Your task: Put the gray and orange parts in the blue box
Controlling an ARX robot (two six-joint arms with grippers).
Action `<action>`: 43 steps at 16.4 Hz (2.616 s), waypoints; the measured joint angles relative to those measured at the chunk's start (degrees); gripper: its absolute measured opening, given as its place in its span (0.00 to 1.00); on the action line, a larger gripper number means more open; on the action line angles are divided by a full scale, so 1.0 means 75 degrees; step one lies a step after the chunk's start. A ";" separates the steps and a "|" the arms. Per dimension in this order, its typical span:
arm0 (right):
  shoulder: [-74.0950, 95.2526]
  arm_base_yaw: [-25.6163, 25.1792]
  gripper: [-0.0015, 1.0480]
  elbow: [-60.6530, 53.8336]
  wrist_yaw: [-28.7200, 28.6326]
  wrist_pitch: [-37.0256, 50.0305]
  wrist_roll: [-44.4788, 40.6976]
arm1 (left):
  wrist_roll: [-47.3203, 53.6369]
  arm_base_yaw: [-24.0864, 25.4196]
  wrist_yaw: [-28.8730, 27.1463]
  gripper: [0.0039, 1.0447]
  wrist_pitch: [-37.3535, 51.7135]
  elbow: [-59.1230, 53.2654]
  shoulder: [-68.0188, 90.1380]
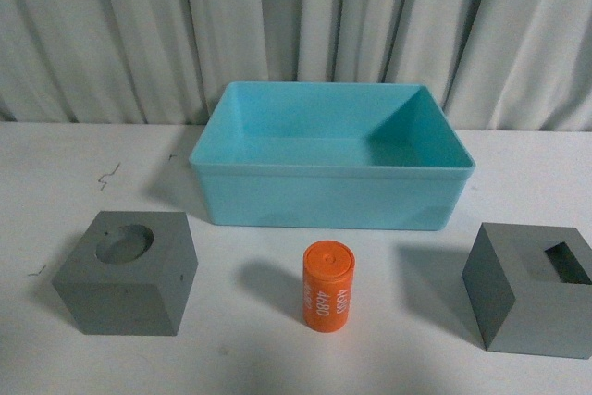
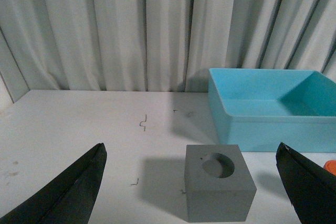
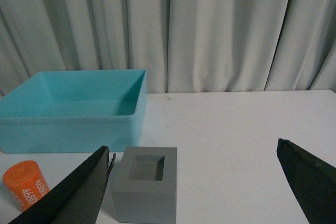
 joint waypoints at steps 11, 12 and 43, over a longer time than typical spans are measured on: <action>0.0000 0.0000 0.94 0.0000 0.0000 0.0000 0.0000 | 0.0000 0.0000 0.0000 0.94 0.0000 0.0000 0.0000; 0.0000 0.0000 0.94 0.0000 0.0000 -0.0003 0.0000 | 0.0000 0.0000 0.0000 0.94 0.0000 0.0000 0.0000; 1.0920 -0.1096 0.94 0.4246 -0.1521 0.1466 -0.0886 | 0.0003 0.0003 0.0000 0.94 -0.0003 0.0000 0.0000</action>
